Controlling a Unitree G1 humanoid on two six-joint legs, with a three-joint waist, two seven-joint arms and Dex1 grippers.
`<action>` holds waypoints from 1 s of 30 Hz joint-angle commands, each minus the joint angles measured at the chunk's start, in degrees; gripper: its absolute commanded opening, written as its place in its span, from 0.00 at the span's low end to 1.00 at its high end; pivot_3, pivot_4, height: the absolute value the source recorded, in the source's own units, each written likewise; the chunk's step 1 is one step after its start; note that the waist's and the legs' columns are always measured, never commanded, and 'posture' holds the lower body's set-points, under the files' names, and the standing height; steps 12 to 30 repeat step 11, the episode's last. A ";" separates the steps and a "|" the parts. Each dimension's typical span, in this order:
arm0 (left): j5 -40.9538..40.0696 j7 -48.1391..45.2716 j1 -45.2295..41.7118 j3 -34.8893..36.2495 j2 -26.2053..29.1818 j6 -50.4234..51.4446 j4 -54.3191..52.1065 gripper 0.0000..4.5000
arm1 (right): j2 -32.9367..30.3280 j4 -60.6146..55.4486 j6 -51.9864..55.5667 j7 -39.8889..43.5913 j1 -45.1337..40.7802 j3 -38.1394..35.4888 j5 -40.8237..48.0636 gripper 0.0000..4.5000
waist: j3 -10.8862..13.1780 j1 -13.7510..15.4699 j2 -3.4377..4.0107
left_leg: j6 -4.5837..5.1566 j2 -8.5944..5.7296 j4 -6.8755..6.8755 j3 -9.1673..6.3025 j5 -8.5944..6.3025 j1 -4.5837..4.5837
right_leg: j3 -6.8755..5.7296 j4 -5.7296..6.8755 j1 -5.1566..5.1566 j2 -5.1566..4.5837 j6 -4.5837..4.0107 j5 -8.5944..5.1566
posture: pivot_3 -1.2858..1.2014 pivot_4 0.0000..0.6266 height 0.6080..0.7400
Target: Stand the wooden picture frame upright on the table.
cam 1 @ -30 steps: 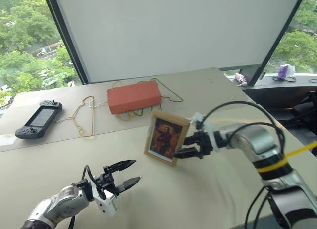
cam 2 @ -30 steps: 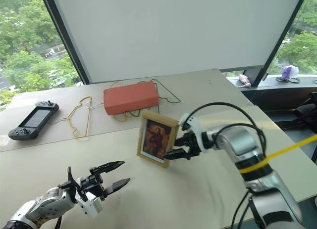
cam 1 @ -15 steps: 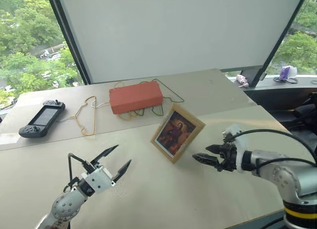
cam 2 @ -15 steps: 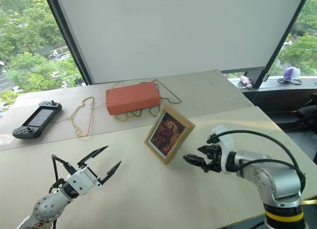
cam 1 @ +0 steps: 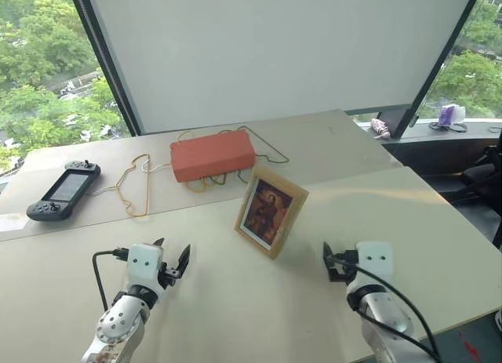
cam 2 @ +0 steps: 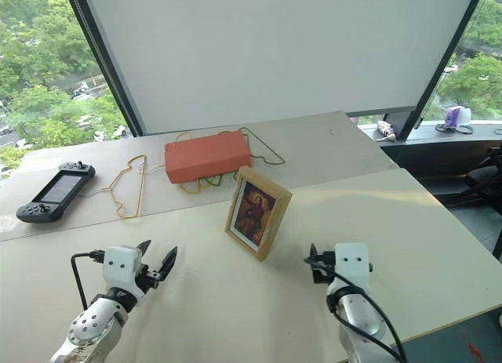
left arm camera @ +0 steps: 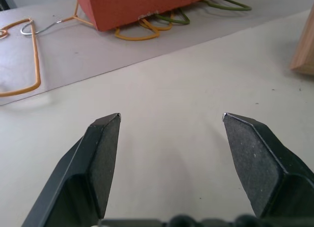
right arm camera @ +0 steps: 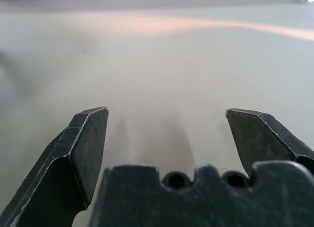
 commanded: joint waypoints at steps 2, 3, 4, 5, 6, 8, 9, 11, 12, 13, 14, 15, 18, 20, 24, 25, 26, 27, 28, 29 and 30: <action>0.52 0.29 0.19 0.08 -2.47 2.51 -3.20 0.80 | 1.27 1.03 -5.29 -2.18 -1.05 -1.86 -1.71 0.99 | 0.00 0.23 0.00 | 0.02 -0.01 0.00 0.00 -0.01 0.02 | 0.01 -0.01 0.03 0.00 -0.02 -0.01 | 0.52 0.24 1.00; 0.46 0.29 0.35 0.11 -2.98 2.94 -3.59 0.80 | 1.37 1.30 -5.58 -2.17 -1.28 -1.91 -1.79 0.99 | 0.00 0.23 0.00 | 0.03 -0.01 -0.02 0.00 -0.02 0.03 | 0.01 -0.02 0.02 0.00 -0.03 -0.02 | 0.52 0.24 1.00; 0.41 0.24 0.37 0.13 -3.34 3.43 -3.80 0.80 | 1.08 1.63 -5.93 -2.05 -1.56 -1.68 -2.34 0.99 | 0.00 0.26 0.00 | 0.04 -0.01 -0.03 0.00 -0.02 0.03 | 0.01 -0.03 0.02 0.01 -0.04 -0.02 | 0.52 0.24 1.00; 0.82 0.44 0.32 0.37 -3.66 3.51 -3.87 0.80 | 0.76 1.97 -6.42 -1.77 -1.77 -1.29 -2.81 0.99 | 0.00 0.28 0.00 | 0.05 0.00 -0.03 0.00 -0.03 0.03 | 0.01 -0.05 0.02 0.01 -0.04 -0.03 | 0.52 0.24 1.00; 0.93 0.47 0.24 0.67 -3.92 3.88 -3.89 0.80 | 0.71 2.27 -6.78 -1.42 -1.94 -1.03 -2.85 0.99 | 0.00 0.29 0.00 | 0.05 -0.01 -0.03 0.00 -0.03 0.01 | 0.01 -0.05 0.02 0.01 -0.06 -0.04 | 0.52 0.24 1.00; 0.94 0.40 -0.01 1.33 -4.21 4.38 -3.80 0.80 | 0.47 2.59 -7.56 -0.98 -2.02 -0.54 -3.43 0.99 | 0.00 0.28 0.00 | 0.06 0.00 -0.04 0.00 -0.03 0.03 | 0.01 -0.06 0.02 0.02 -0.22 -0.13 | 0.52 0.24 1.00; 0.70 0.13 -0.18 1.55 -4.21 4.82 -3.79 0.80 | 0.62 2.77 -7.88 -0.55 -1.90 -0.35 -3.07 0.99 | 0.00 0.28 0.00 | 0.07 0.00 -0.05 0.00 -0.04 0.03 | 0.01 -0.06 0.02 0.03 -0.24 -0.14 | 0.52 0.24 1.00; 0.77 -0.20 -0.34 1.79 -4.21 5.25 -3.86 0.80 | 0.71 3.01 -8.55 -0.14 -1.66 -0.04 -3.10 0.99 | 0.00 0.29 0.00 | 0.07 0.00 -0.05 0.00 -0.04 0.03 | 0.02 -0.06 0.02 0.03 -0.24 -0.14 | 0.52 0.24 1.00; 0.77 -0.20 -0.34 1.79 -4.21 5.25 -3.86 0.80 | 0.71 3.01 -8.55 -0.14 -1.66 -0.04 -3.10 0.99 | 0.00 0.29 0.00 | 0.07 0.00 -0.05 0.00 -0.04 0.03 | 0.02 -0.06 0.02 0.03 -0.24 -0.14 | 0.52 0.24 1.00; 0.77 -0.20 -0.34 1.79 -4.21 5.25 -3.86 0.80 | 0.71 3.01 -8.55 -0.14 -1.66 -0.04 -3.10 0.99 | 0.00 0.29 0.00 | 0.07 0.00 -0.05 0.00 -0.04 0.03 | 0.02 -0.06 0.02 0.03 -0.24 -0.14 | 0.52 0.24 1.00; 0.77 -0.20 -0.34 1.79 -4.21 5.25 -3.86 0.80 | 0.71 3.01 -8.55 -0.14 -1.66 -0.04 -3.10 0.99 | 0.00 0.29 0.00 | 0.07 0.00 -0.05 0.00 -0.04 0.03 | 0.02 -0.06 0.02 0.03 -0.24 -0.14 | 0.52 0.24 1.00; 0.77 -0.20 -0.34 1.79 -4.21 5.25 -3.86 0.80 | 0.71 3.01 -8.55 -0.14 -1.66 -0.04 -3.10 0.99 | 0.00 0.29 0.00 | 0.07 0.00 -0.05 0.00 -0.04 0.03 | 0.02 -0.06 0.02 0.03 -0.24 -0.14 | 0.52 0.24 1.00; 0.77 -0.20 -0.34 1.79 -4.21 5.25 -3.86 0.80 | 0.71 3.01 -8.55 -0.14 -1.66 -0.04 -3.10 0.99 | 0.00 0.29 0.00 | 0.07 0.00 -0.05 0.00 -0.04 0.03 | 0.02 -0.06 0.02 0.03 -0.24 -0.14 | 0.52 0.24 1.00; 0.77 -0.20 -0.34 1.79 -4.21 5.25 -3.86 0.80 | 0.71 3.01 -8.55 -0.14 -1.66 -0.04 -3.10 0.99 | 0.00 0.29 0.00 | 0.07 0.00 -0.05 0.00 -0.04 0.03 | 0.02 -0.06 0.02 0.03 -0.24 -0.14 | 0.52 0.24 1.00; 0.77 -0.20 -0.34 1.79 -4.21 5.25 -3.86 0.80 | 0.71 3.01 -8.55 -0.14 -1.66 -0.04 -3.10 0.99 | 0.00 0.29 0.00 | 0.07 0.00 -0.05 0.00 -0.04 0.03 | 0.02 -0.06 0.02 0.03 -0.24 -0.14 | 0.52 0.24 1.00; 0.77 -0.20 -0.34 1.79 -4.21 5.25 -3.86 0.80 | 0.71 3.01 -8.55 -0.14 -1.66 -0.04 -3.10 0.99 | 0.00 0.29 0.00 | 0.07 0.00 -0.05 0.00 -0.04 0.03 | 0.02 -0.06 0.02 0.03 -0.24 -0.14 | 0.52 0.24 1.00; 0.77 -0.20 -0.34 1.79 -4.21 5.25 -3.86 0.80 | 0.71 3.01 -8.55 -0.14 -1.66 -0.04 -3.10 0.99 | 0.00 0.29 0.00 | 0.07 0.00 -0.05 0.00 -0.04 0.03 | 0.02 -0.06 0.02 0.03 -0.24 -0.14 | 0.52 0.24 1.00; 0.77 -0.20 -0.34 1.79 -4.21 5.25 -3.86 0.80 | 0.71 3.01 -8.55 -0.14 -1.66 -0.04 -3.10 0.99 | 0.00 0.29 0.00 | 0.07 0.00 -0.05 0.00 -0.04 0.03 | 0.02 -0.06 0.02 0.03 -0.24 -0.14 | 0.52 0.24 1.00; 0.77 -0.20 -0.34 1.79 -4.21 5.25 -3.86 0.80 | 0.71 3.01 -8.55 -0.14 -1.66 -0.04 -3.10 0.99 | 0.00 0.29 0.00 | 0.07 0.00 -0.05 0.00 -0.04 0.03 | 0.02 -0.06 0.02 0.03 -0.24 -0.14 | 0.52 0.24 1.00; 0.77 -0.20 -0.34 1.79 -4.21 5.25 -3.86 0.80 | 0.71 3.01 -8.55 -0.14 -1.66 -0.04 -3.10 0.99 | 0.00 0.29 0.00 | 0.07 0.00 -0.05 0.00 -0.04 0.03 | 0.02 -0.06 0.02 0.03 -0.24 -0.14 | 0.52 0.24 1.00; 0.77 -0.20 -0.34 1.79 -4.21 5.25 -3.86 0.80 | 0.71 3.01 -8.55 -0.14 -1.66 -0.04 -3.10 0.99 | 0.00 0.29 0.00 | 0.07 0.00 -0.05 0.00 -0.04 0.03 | 0.02 -0.06 0.02 0.03 -0.24 -0.14 | 0.52 0.24 1.00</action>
